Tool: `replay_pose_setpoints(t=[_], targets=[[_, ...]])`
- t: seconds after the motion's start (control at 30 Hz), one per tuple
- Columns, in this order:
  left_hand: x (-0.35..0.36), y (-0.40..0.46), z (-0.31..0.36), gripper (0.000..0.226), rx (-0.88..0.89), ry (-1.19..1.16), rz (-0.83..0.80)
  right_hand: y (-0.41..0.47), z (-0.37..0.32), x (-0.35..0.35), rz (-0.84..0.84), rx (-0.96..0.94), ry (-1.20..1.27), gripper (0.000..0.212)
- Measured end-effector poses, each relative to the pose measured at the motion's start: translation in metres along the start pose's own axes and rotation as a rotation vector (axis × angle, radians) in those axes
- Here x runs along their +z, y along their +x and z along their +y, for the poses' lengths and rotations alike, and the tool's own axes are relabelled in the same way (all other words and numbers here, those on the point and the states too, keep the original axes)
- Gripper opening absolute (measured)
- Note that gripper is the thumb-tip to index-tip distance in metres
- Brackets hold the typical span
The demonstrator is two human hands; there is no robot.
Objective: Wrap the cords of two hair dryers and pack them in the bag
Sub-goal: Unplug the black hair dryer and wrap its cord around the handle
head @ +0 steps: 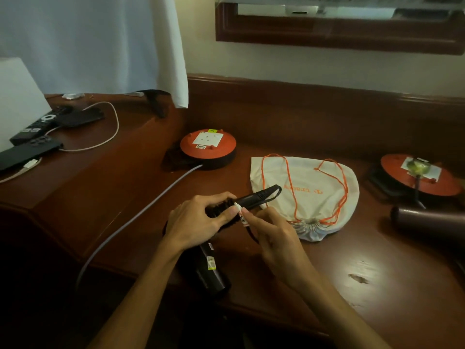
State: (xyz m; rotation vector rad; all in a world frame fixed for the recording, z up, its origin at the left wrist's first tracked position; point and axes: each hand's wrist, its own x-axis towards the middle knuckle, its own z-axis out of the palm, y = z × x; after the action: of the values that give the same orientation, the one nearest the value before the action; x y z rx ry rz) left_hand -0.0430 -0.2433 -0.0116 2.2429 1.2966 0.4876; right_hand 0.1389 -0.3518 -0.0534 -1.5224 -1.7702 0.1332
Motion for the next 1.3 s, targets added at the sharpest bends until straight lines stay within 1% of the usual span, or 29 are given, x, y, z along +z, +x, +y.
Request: replay_pose_setpoints(t=[0.07, 0.13, 0.2, 0.23, 0.3, 0.33, 0.43, 0.5, 0.6, 0.67, 0.7, 0.77, 0.87, 0.93, 1.0, 1.03, 1.1, 1.17, 1.2, 1.27, 1.3], targets=[[-0.003, -0.002, -0.001, 0.04, 0.008, -0.048, 0.006, -0.002, 0.003, 0.002, -0.001, -0.015, 0.04, 0.052], [-0.004, -0.005, -0.002, 0.045, 0.014, -0.062, 0.018, -0.005, 0.003, 0.001, -0.024, 0.018, 0.158, 0.052], [-0.005, -0.007, -0.001, 0.056, 0.012, -0.093, 0.019, -0.008, 0.0, -0.003, -0.082, 0.075, 0.275, 0.061], [-0.006, -0.007, 0.0, 0.061, 0.008, -0.112, 0.013, -0.009, -0.002, -0.004, -0.127, 0.1, 0.295, 0.068], [-0.006, -0.007, 0.001, 0.066, 0.009, -0.119, -0.007, -0.011, -0.002, -0.002, -0.208, 0.099, 0.288, 0.077], [-0.006, -0.007, 0.002, 0.067, 0.015, -0.114, -0.014, -0.011, 0.001, -0.001, -0.222, 0.077, 0.258, 0.078], [-0.007, -0.006, 0.002, 0.066, 0.023, -0.074, -0.052, -0.008, 0.016, -0.006, -0.202, -0.047, 0.063, 0.073], [-0.009, -0.001, 0.003, 0.064, 0.042, -0.018, -0.128, -0.004, 0.027, -0.01, -0.211, -0.114, -0.018, 0.069], [-0.017, 0.013, 0.007, 0.065, 0.036, 0.01, -0.362, -0.003, 0.038, -0.011, -0.268, -0.176, -0.038, 0.067], [-0.019, 0.021, 0.01, 0.056, 0.039, -0.057, -0.525, -0.002, 0.045, -0.008, -0.306, -0.195, -0.046, 0.07], [-0.018, 0.022, 0.012, 0.047, 0.044, -0.106, -0.567, 0.0, 0.049, -0.008, -0.316, -0.192, -0.045, 0.072], [-0.008, 0.023, 0.013, 0.04, -0.01, -0.272, -0.567, 0.005, 0.056, -0.009, -0.317, -0.184, -0.057, 0.076], [0.017, 0.013, 0.013, 0.034, -0.137, -0.579, -0.49, 0.013, 0.059, -0.017, -0.342, -0.14, -0.052, 0.073], [0.03, 0.004, 0.012, 0.032, -0.15, -0.693, -0.438, 0.014, 0.054, -0.028, -0.386, -0.003, 0.129, 0.069], [0.035, -0.003, 0.011, 0.033, -0.156, -0.783, -0.396, 0.014, 0.056, -0.045, -0.49, 0.197, 0.327, 0.075], [0.034, -0.004, 0.011, 0.036, -0.152, -0.793, -0.387, 0.014, 0.059, -0.055, -0.546, 0.284, 0.408, 0.077], [0.027, -0.001, 0.009, 0.039, -0.112, -0.721, -0.397, 0.008, 0.067, -0.07, -0.607, 0.402, 0.608, 0.068], [0.018, 0.004, 0.011, 0.04, -0.04, -0.576, -0.449, -0.001, 0.066, -0.077, -0.59, 0.459, 0.808, 0.054], [0.013, 0.007, 0.013, 0.04, -0.018, -0.516, -0.475, -0.004, 0.064, -0.078, -0.568, 0.478, 0.849, 0.049], [0.005, 0.013, 0.021, 0.034, -0.02, -0.487, -0.513, -0.01, 0.058, -0.073, -0.502, 0.454, 0.878, 0.041], [0.002, 0.016, 0.025, 0.029, -0.03, -0.498, -0.519, -0.011, 0.057, -0.07, -0.468, 0.448, 0.887, 0.043]])
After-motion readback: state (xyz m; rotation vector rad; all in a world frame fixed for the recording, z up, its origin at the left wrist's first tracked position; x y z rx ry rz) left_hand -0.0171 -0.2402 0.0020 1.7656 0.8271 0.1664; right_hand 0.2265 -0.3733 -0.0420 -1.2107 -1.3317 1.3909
